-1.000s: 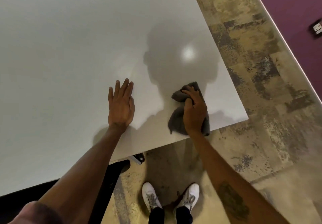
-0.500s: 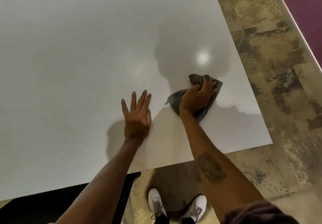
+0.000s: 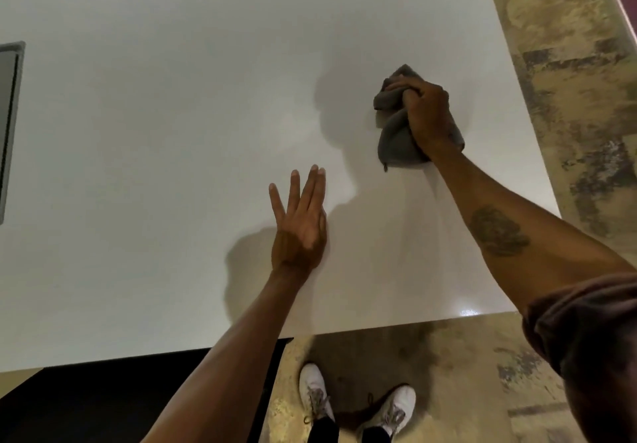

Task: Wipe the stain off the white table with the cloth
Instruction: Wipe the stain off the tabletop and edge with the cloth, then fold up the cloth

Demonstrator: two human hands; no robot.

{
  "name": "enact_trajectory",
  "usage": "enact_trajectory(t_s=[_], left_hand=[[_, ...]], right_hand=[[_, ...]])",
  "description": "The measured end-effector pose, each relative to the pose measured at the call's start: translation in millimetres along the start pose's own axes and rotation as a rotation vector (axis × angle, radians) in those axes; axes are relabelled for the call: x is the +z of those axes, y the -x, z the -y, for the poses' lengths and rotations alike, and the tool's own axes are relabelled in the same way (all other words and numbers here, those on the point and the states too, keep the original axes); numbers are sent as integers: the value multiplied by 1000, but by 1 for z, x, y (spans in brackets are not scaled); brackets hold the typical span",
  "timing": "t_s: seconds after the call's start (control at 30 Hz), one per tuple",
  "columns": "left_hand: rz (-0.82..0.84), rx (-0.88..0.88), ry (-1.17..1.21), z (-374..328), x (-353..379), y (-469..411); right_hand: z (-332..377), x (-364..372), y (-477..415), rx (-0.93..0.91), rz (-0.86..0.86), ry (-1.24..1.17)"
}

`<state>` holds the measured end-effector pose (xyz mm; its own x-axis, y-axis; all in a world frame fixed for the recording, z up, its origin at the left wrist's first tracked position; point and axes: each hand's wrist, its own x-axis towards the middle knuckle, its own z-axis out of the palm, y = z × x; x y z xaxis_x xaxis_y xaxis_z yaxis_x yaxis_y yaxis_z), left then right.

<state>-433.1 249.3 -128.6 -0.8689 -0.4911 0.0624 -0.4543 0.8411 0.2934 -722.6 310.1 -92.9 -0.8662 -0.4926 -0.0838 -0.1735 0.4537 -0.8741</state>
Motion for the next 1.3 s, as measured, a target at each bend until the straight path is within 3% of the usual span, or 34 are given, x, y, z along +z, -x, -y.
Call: enact_trajectory(t_s=[0.23, 0.3, 0.4, 0.47, 0.63, 0.77, 0.9, 1.0, 1.1, 1.2, 1.3], left_hand=[[20, -9, 57, 6, 3, -2], [-39, -60, 247, 5, -1, 0], [-187, -287, 694, 1, -12, 4], [-237, -369, 835, 1, -18, 4], [-146, -426, 840, -2, -26, 19], [58, -484, 881, -12, -35, 45], [78, -486, 887, -17, -52, 65], [103, -469, 865, -19, -60, 78], [175, -434, 746, -19, -71, 90], [324, -424, 635, -18, -82, 98], [465, -445, 536, -14, -98, 104]], right_hand=[[3, 25, 57, -112, 284, -21], [4, 33, 81, -156, 322, -29], [7, 39, 120, -185, 355, -31], [6, 43, 149, -215, 368, -13], [-4, 52, 222, -238, 469, 9], [-4, 54, 274, -288, 567, -62], [2, 50, 316, -330, 626, -57], [3, 47, 345, -268, 650, -111], [8, 46, 365, -67, 650, -105], [18, 41, 369, 187, 627, -56], [35, 28, 368, 256, 570, -208]])
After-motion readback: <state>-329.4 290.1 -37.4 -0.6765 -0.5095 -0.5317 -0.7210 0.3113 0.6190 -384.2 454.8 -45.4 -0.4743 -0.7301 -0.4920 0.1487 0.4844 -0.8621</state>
